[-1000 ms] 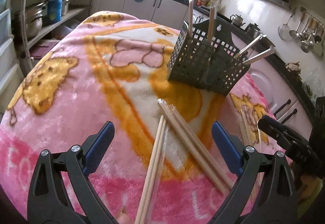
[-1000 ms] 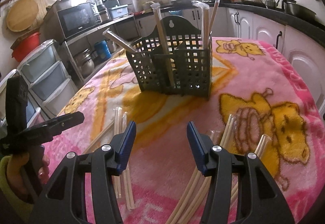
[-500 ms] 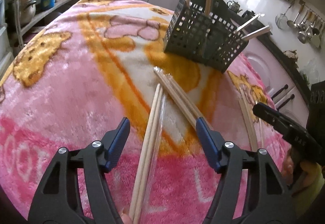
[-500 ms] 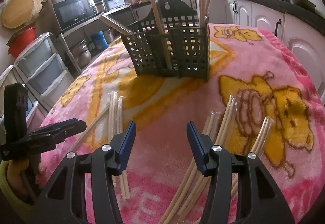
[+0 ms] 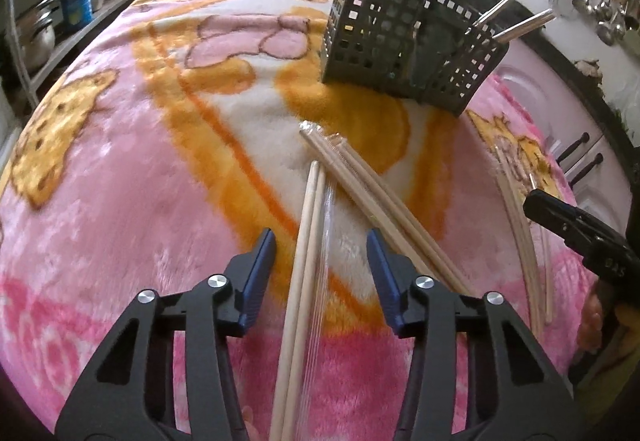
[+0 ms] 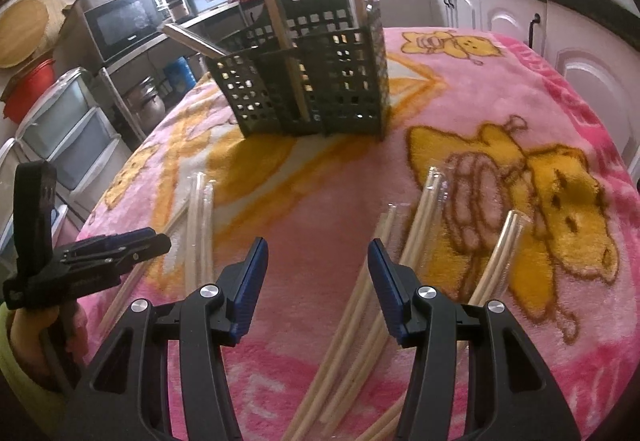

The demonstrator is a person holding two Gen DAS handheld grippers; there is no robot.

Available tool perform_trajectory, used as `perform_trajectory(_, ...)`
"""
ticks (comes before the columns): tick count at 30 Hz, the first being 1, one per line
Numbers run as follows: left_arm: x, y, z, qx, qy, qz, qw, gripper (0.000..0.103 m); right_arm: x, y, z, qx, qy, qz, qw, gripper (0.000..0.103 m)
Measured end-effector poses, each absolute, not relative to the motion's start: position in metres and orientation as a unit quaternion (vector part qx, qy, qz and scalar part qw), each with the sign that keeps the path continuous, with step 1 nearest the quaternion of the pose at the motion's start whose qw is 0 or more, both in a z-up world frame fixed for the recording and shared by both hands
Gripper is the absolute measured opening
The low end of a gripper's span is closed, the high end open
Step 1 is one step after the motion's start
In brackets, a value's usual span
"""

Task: Organize utensils
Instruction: 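Close the left tool on a wrapped chopstick while the right tool grasps another chopstick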

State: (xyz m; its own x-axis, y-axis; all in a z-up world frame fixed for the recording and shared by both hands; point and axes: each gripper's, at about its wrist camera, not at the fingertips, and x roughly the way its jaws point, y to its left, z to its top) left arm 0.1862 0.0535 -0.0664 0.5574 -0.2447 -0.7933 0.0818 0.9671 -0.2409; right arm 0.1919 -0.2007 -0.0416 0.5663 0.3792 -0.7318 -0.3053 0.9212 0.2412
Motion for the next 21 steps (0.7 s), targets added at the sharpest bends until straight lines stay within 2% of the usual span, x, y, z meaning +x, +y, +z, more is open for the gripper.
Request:
perform_trajectory(3, 0.197, 0.053, -0.069, -0.091, 0.471, -0.098, 0.872, 0.035, 0.200, -0.203, -0.044, 0.046, 0.434, 0.188, 0.880, 0.050)
perform_trajectory(5, 0.205, 0.055, -0.070, -0.095, 0.477, -0.096, 0.869, 0.027, 0.206, -0.204, -0.045, 0.050, 0.442, 0.187, 0.876, 0.050)
perform_trajectory(13, 0.221, 0.056, -0.072, -0.086, 0.487, -0.096, 0.864, 0.017, 0.233, -0.204, -0.055, 0.045, 0.478, 0.174, 0.860, 0.050)
perform_trajectory(16, 0.222, 0.061, -0.073, -0.093, 0.489, -0.096, 0.862, 0.010, 0.238, -0.202, -0.059, 0.038, 0.484, 0.173, 0.857, 0.050)
perform_trajectory(21, 0.222, 0.068, -0.072, -0.107, 0.491, -0.103, 0.859, 0.008, 0.247, -0.198, -0.064, 0.043, 0.496, 0.174, 0.850, 0.050)
